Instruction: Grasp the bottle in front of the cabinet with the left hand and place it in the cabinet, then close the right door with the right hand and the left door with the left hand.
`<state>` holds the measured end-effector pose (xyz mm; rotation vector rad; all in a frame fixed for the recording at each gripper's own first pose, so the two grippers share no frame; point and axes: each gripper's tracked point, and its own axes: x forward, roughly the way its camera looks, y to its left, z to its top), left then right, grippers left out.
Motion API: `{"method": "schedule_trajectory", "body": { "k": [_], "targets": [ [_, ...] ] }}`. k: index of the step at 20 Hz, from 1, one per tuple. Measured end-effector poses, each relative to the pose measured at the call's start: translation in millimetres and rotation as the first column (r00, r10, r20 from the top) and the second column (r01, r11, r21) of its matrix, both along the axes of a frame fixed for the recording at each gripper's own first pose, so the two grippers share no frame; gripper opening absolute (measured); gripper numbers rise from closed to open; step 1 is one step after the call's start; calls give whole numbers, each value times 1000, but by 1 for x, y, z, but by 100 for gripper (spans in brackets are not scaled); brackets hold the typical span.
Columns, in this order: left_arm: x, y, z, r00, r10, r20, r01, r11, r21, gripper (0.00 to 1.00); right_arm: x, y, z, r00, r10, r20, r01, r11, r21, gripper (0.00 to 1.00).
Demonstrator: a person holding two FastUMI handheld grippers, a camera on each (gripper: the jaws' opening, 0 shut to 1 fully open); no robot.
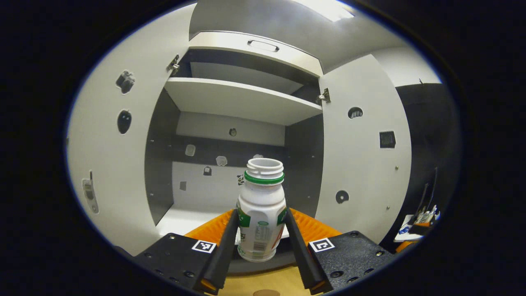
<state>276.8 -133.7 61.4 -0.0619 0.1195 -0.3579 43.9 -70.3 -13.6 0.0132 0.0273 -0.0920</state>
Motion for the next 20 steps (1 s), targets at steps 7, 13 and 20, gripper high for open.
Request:
{"method": "schedule_trajectory", "body": {
  "k": [7, 13, 20],
  "targets": [
    [132, -19, -23, 994, 45, -101, -36, 996, 82, 68, -24, -52, 0, 991, -136, -4, 136, 991, 9, 89],
    [178, -30, -67, 979, 81, -184, -58, 990, 127, 69, -55, -89, -1, 967, -255, -12, 255, 967, -2, 98],
    [202, -16, -124, 943, 130, -305, -98, 988, 119, 69, -75, -116, 1, 942, -336, -20, 336, 942, -10, 98]
  ]
}}
